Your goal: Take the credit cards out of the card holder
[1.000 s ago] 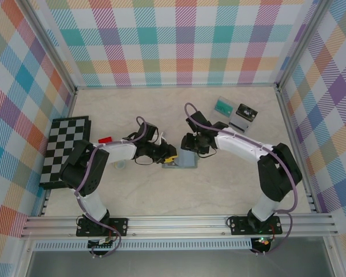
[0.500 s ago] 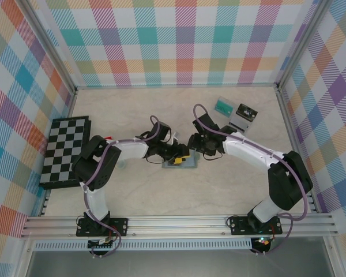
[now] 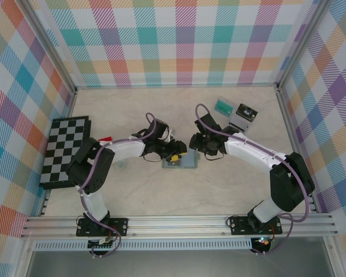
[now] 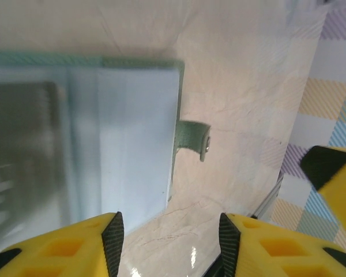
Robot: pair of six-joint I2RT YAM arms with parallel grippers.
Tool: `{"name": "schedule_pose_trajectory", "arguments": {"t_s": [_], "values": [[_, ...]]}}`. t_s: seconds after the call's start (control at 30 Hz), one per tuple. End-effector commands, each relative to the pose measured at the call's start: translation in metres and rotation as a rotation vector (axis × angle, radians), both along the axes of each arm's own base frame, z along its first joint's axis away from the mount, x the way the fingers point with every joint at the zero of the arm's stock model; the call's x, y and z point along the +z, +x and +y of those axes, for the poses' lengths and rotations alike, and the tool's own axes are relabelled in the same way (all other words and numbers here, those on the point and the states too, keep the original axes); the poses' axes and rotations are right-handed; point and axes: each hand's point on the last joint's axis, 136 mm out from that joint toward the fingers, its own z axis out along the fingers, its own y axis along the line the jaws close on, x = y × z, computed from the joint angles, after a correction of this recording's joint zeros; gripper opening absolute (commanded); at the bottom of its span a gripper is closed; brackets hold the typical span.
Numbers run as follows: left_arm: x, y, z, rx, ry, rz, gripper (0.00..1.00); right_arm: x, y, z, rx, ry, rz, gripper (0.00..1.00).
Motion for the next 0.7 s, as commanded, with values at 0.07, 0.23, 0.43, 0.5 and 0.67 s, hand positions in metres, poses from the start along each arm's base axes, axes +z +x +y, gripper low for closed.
{"name": "schedule_pose_trajectory", "arguments": {"t_s": [0.07, 0.23, 0.43, 0.5, 0.67], "values": [[0.014, 0.014, 0.073, 0.175, 0.165, -0.084, 0.42, 0.012, 0.005, 0.029, 0.129, 0.092, -0.024, 0.53], [0.023, 0.014, 0.108, 0.247, 0.213, -0.111, 0.43, 0.003, 0.001, 0.063, 0.245, 0.195, 0.041, 0.51], [0.022, 0.011, 0.108, 0.237, 0.180, -0.089, 0.41, -0.014, -0.003, 0.095, 0.349, 0.311, 0.116, 0.44], [0.018, 0.010, 0.105, 0.231, 0.169, -0.074, 0.41, -0.021, -0.002, 0.096, 0.349, 0.307, 0.139, 0.44], [0.006, 0.010, 0.099, 0.223, 0.150, -0.029, 0.40, -0.042, 0.001, 0.092, 0.331, 0.217, 0.200, 0.41]]}}
